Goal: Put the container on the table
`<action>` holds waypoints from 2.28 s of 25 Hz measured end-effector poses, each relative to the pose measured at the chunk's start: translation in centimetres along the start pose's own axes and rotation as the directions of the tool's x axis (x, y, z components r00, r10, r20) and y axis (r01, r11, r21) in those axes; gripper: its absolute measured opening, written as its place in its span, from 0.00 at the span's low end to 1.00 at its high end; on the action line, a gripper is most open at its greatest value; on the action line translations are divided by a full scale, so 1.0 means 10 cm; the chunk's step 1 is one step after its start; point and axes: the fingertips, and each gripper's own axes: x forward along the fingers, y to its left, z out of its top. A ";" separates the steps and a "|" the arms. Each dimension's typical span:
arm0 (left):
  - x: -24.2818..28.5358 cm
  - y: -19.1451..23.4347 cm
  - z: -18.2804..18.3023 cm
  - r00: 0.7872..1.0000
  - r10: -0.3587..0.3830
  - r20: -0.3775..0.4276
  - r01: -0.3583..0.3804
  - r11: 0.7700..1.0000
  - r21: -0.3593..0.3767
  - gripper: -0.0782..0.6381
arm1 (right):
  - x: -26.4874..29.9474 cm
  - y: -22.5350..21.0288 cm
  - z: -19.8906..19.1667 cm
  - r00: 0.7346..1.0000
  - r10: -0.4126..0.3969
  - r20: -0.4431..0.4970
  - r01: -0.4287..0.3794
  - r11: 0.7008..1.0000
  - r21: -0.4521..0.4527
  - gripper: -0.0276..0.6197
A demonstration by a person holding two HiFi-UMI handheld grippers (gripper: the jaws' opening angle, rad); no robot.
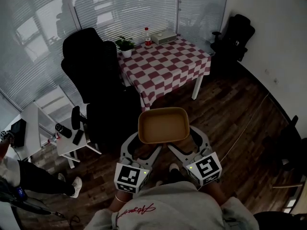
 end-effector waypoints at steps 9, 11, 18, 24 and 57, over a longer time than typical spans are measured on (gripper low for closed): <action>0.10 0.03 -0.02 1.000 -0.012 -0.002 0.012 1.000 0.004 0.57 | 0.06 -0.08 -0.07 1.000 0.002 0.002 -0.002 0.999 0.039 0.59; 0.12 0.08 -0.02 1.000 -0.005 -0.003 0.005 1.000 0.003 0.57 | 0.11 -0.09 -0.07 1.000 0.012 0.001 -0.012 0.998 0.060 0.59; 0.35 0.19 0.00 1.000 -0.006 -0.011 0.006 1.000 -0.001 0.57 | 0.28 -0.28 -0.07 1.000 0.020 0.002 -0.020 0.997 0.076 0.59; 0.58 0.32 0.08 1.000 0.003 -0.006 -0.003 1.000 0.013 0.57 | 0.46 -0.50 -0.02 1.000 0.024 0.009 -0.024 0.996 0.081 0.59; 2.15 1.23 0.37 0.996 0.087 -0.012 -0.087 0.996 0.001 0.57 | 1.76 -1.88 0.13 0.993 0.114 0.011 -0.114 0.990 0.087 0.59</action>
